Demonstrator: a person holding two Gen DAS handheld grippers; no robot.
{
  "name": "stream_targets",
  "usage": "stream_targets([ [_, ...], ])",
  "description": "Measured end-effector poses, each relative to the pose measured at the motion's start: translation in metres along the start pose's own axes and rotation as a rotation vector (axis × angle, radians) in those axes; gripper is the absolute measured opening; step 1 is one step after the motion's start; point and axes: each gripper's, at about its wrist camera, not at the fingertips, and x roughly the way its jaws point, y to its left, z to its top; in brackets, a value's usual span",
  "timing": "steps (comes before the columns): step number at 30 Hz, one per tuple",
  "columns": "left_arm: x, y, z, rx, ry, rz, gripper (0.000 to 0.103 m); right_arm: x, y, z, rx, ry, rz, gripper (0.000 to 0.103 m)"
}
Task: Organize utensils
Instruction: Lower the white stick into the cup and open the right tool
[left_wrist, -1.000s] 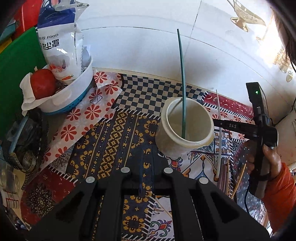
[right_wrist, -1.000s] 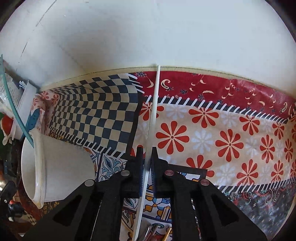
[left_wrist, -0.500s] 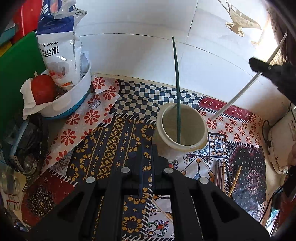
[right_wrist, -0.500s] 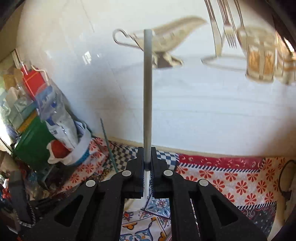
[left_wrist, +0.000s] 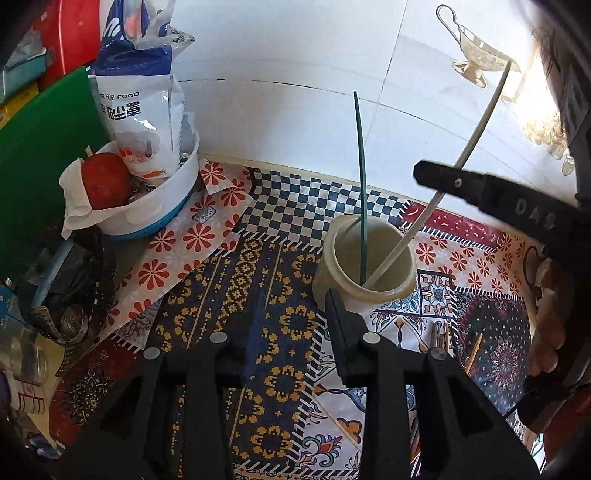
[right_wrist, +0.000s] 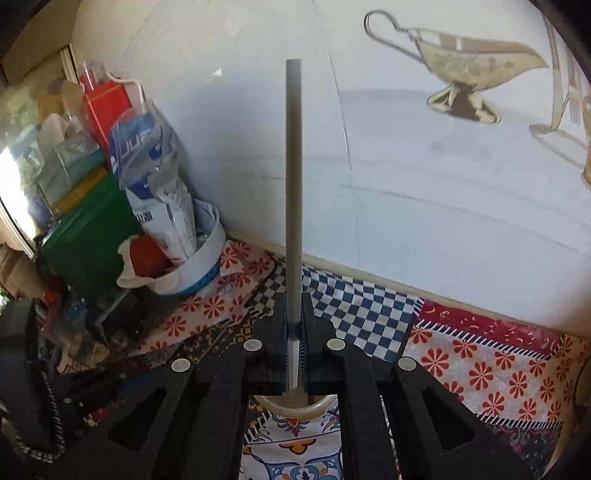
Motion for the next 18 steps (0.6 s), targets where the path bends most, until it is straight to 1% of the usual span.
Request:
stream_targets([
  [4, -0.004, 0.002, 0.0, -0.005, -0.006, 0.007, 0.04, 0.016, 0.001, -0.009, -0.012, 0.08, 0.011, 0.005],
  [8, -0.009, -0.001, -0.002, 0.0, -0.014, 0.007, 0.041, 0.02, -0.003, -0.016, 0.004, 0.145, 0.015, 0.006],
  [10, -0.013, -0.005, -0.003, 0.006, -0.018, 0.004, 0.041, 0.019, -0.005, -0.017, 0.009, 0.169, 0.019, 0.008],
  [11, -0.015, -0.007, -0.003, 0.012, -0.021, 0.001, 0.041, 0.016, -0.006, -0.019, 0.011, 0.178, 0.019, 0.011],
  [12, -0.018, -0.01, -0.004, 0.019, -0.024, -0.001, 0.041, 0.014, -0.006, -0.019, 0.014, 0.182, 0.018, 0.018],
  [13, -0.02, -0.013, -0.005, 0.026, -0.026, -0.003, 0.042, 0.01, -0.006, -0.021, 0.017, 0.184, 0.017, 0.023],
  [14, -0.023, -0.016, -0.006, 0.034, -0.03, -0.007, 0.042, 0.004, -0.007, -0.022, 0.02, 0.178, 0.014, 0.031],
  [15, -0.026, -0.019, -0.007, 0.041, -0.034, -0.011, 0.043, -0.003, -0.008, -0.024, 0.023, 0.164, 0.011, 0.035],
  [18, -0.033, -0.03, -0.011, 0.071, -0.046, -0.025, 0.046, -0.028, -0.011, -0.032, 0.031, 0.127, -0.002, 0.04],
])
